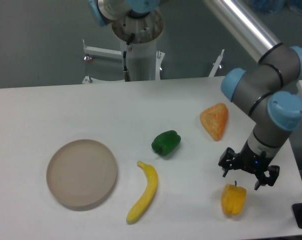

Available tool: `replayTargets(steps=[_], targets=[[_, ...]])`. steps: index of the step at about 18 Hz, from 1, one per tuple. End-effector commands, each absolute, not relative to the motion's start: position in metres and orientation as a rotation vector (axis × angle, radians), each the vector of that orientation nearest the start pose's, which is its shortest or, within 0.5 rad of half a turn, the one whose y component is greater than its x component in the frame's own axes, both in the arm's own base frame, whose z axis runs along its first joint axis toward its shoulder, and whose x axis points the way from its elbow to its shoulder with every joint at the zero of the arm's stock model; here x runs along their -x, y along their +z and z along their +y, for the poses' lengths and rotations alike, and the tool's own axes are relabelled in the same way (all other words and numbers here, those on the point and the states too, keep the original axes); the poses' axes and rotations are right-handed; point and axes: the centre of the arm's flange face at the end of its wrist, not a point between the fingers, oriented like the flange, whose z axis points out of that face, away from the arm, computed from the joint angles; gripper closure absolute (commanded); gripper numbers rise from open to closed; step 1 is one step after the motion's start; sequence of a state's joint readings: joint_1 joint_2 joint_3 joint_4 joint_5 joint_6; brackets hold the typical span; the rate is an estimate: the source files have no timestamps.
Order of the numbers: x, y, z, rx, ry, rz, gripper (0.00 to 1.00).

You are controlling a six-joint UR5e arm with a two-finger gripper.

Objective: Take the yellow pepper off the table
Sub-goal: 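Lower the open gripper down over the yellow bell pepper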

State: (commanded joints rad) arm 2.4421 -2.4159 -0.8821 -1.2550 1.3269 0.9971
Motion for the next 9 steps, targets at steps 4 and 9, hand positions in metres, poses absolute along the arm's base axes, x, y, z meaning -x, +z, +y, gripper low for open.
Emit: replayTargets(steps=[4, 9], targets=[[0.527, 0.297, 0.649, 2.843, -0.023, 0.205, 0.00], [0.522, 0.282, 0.651, 2.859, -0.049, 0.208, 0.00]])
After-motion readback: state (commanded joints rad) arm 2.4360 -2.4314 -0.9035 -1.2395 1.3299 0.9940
